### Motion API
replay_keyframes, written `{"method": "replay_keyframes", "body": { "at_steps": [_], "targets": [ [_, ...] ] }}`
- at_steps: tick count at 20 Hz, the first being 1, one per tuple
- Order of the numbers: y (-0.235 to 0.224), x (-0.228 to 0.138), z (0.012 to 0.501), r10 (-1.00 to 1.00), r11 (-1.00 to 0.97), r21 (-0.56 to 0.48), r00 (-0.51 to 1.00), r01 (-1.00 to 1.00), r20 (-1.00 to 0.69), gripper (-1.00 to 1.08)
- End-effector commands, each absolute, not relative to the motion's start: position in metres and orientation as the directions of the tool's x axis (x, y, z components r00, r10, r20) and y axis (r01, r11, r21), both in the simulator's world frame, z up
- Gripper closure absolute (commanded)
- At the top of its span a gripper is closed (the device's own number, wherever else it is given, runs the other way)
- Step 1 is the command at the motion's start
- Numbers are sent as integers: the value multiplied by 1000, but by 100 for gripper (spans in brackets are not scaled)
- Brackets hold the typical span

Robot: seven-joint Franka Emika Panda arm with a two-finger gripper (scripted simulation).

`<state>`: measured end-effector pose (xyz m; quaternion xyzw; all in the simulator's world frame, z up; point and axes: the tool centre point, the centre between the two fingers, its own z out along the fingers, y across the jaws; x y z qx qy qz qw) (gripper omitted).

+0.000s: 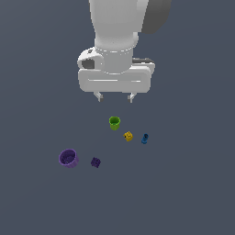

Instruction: Pick up a designated object from a clutter of objects.

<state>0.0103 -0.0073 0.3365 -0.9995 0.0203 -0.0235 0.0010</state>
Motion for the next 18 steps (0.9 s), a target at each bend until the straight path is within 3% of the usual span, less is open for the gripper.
{"method": "replay_keyframes", "body": {
  "at_steps": [1,18],
  "targets": [
    [-7,10,337,-41,-999,-3,998,-40,47,-92],
    [-27,10,343,-95,-995,-17,993,-94,70,-92]
  ]
}}
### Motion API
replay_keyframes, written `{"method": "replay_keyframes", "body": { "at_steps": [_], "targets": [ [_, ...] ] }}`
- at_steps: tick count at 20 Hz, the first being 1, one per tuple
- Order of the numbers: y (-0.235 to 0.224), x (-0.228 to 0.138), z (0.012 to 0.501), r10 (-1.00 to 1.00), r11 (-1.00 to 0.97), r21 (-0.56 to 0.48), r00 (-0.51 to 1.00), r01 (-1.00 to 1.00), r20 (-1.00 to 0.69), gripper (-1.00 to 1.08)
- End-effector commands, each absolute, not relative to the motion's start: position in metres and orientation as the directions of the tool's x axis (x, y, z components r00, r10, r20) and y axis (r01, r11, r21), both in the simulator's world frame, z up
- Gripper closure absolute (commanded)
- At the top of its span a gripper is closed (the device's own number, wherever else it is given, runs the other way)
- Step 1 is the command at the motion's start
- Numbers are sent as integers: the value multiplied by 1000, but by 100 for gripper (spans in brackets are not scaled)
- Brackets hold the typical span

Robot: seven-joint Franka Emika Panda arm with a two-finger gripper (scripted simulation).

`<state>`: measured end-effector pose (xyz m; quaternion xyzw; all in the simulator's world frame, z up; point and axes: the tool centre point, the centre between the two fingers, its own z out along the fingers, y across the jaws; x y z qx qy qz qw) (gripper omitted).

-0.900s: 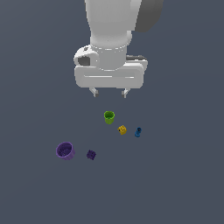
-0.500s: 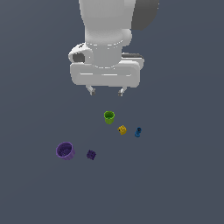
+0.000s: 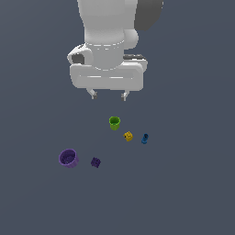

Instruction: Pick up a designated object from a clutter of objects.

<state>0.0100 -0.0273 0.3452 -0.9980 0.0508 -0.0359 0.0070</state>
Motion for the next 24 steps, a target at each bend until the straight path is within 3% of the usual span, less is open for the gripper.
{"method": "replay_keyframes", "body": {
  "at_steps": [1,11,24],
  "targets": [
    [-28,10,341,-88,-996,-16,994,-87,70,-92],
    [-28,5,305,54,-999,2,997,54,61,-92],
    [-28,-19,223,382,-924,25,924,381,32,-92]
  ]
}}
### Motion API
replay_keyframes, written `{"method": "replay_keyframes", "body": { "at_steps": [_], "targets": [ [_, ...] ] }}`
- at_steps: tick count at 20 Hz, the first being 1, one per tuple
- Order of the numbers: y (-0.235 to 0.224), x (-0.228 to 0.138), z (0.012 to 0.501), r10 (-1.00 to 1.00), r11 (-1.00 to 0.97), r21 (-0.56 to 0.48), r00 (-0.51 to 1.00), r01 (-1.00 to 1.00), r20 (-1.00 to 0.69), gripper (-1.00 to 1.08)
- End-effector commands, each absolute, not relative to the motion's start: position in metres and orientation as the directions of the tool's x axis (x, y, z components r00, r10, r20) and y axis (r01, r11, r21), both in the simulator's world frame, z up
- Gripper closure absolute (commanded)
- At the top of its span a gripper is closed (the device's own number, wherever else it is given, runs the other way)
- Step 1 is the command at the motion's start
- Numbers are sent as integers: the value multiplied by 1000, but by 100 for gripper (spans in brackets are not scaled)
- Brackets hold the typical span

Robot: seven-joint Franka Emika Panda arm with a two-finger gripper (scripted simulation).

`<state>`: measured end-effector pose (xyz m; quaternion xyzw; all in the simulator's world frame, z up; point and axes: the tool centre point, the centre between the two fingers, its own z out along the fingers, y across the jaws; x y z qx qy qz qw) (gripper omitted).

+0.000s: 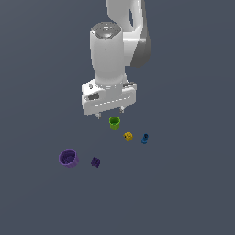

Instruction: Pick up a designated object from a clutter of objects.

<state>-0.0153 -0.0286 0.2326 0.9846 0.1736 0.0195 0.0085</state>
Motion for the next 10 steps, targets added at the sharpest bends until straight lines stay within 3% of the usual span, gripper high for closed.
{"method": "replay_keyframes", "body": {
  "at_steps": [1,10],
  "targets": [
    [-28,-22,217,407,-913,26,913,406,30,-92],
    [-26,-49,164,618,-786,24,786,618,10,-92]
  ]
}}
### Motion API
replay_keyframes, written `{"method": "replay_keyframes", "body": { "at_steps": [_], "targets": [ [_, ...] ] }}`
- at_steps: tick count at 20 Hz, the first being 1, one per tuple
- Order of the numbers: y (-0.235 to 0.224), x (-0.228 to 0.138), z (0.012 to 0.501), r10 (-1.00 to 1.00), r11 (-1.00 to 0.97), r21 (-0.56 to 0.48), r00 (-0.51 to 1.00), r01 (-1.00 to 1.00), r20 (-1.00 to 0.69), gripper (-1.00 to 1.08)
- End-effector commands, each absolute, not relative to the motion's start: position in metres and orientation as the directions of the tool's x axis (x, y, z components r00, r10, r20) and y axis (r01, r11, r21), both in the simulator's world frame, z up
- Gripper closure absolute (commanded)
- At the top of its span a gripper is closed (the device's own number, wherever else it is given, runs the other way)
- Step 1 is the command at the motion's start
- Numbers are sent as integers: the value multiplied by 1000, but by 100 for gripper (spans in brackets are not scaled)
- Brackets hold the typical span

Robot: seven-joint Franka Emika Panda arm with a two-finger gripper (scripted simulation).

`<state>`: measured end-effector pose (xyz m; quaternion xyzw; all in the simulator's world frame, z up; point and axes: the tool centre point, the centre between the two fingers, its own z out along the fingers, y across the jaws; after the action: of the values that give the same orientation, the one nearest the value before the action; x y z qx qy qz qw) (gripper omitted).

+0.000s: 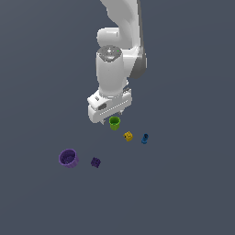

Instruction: Pick up a designated object from a clutter of objects.

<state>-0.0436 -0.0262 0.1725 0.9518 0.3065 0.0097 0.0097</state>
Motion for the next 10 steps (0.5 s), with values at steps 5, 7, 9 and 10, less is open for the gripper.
{"method": "replay_keyframes", "body": {
  "at_steps": [5,7,9,10],
  "targets": [
    [-23,-67,137,720,-694,17,694,720,3,-92],
    [-22,-74,128,755,-656,14,656,755,1,-92],
    [-21,-80,119,784,-621,11,621,784,0,-92],
    [-21,-83,116,796,-605,10,605,796,0,-92]
  ]
}}
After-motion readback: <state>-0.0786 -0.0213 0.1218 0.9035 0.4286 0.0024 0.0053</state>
